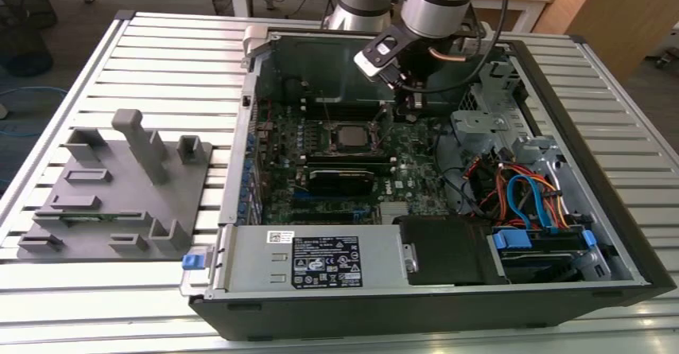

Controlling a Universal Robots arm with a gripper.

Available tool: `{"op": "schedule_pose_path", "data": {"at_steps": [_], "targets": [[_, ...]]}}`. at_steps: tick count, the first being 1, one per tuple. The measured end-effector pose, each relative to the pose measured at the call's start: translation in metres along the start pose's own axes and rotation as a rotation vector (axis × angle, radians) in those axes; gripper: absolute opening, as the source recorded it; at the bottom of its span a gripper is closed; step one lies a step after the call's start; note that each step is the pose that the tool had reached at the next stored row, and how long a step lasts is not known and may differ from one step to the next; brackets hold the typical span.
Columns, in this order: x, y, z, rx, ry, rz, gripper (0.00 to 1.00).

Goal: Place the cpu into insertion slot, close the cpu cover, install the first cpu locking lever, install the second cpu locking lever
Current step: 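Close the cpu cover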

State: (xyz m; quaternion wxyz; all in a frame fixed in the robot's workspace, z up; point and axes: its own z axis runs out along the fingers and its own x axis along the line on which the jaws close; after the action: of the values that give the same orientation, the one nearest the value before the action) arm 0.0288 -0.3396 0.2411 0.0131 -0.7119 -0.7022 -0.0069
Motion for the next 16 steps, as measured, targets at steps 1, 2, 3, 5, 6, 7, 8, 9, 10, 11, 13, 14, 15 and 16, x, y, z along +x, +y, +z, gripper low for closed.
{"op": "schedule_pose_path", "data": {"at_steps": [1, 2, 3, 5, 6, 7, 8, 9, 10, 11, 13, 14, 15, 16], "targets": [[0.0000, -0.0003, 0.0000, 0.0000, -0.0001, 0.000, 0.10], [0.0000, -0.0005, 0.0000, 0.0000, -0.0001, 0.000, 0.10], [0.0000, -0.0007, 0.0000, 0.0000, -0.0001, 0.000, 0.10], [0.0000, -0.0013, 0.0001, 0.0000, 0.0000, 0.000, 0.10], [0.0000, -0.0015, 0.0001, 0.0000, 0.0000, 0.000, 0.10], [0.0000, -0.0018, 0.0001, 0.0000, 0.0000, 0.000, 0.10], [0.0000, -0.0021, 0.0001, 0.0000, 0.0000, 0.000, 0.10], [0.0000, -0.0024, 0.0002, 0.0000, -0.0001, 0.000, 0.10], [0.0000, -0.0026, 0.0002, 0.0000, 0.0000, 0.000, 0.10], [0.0000, -0.0029, 0.0002, 0.0000, -0.0001, 0.000, 0.10], [0.0000, -0.0036, 0.0003, 0.0000, 0.0000, 0.000, 0.10], [-0.0001, -0.0040, 0.0003, 0.0000, 0.0000, 0.000, 0.10], [-0.0001, -0.0044, 0.0003, 0.0000, 0.0000, 0.000, 0.10], [-0.0001, -0.0047, 0.0003, -0.0001, 0.0000, 0.000, 0.10]]}}
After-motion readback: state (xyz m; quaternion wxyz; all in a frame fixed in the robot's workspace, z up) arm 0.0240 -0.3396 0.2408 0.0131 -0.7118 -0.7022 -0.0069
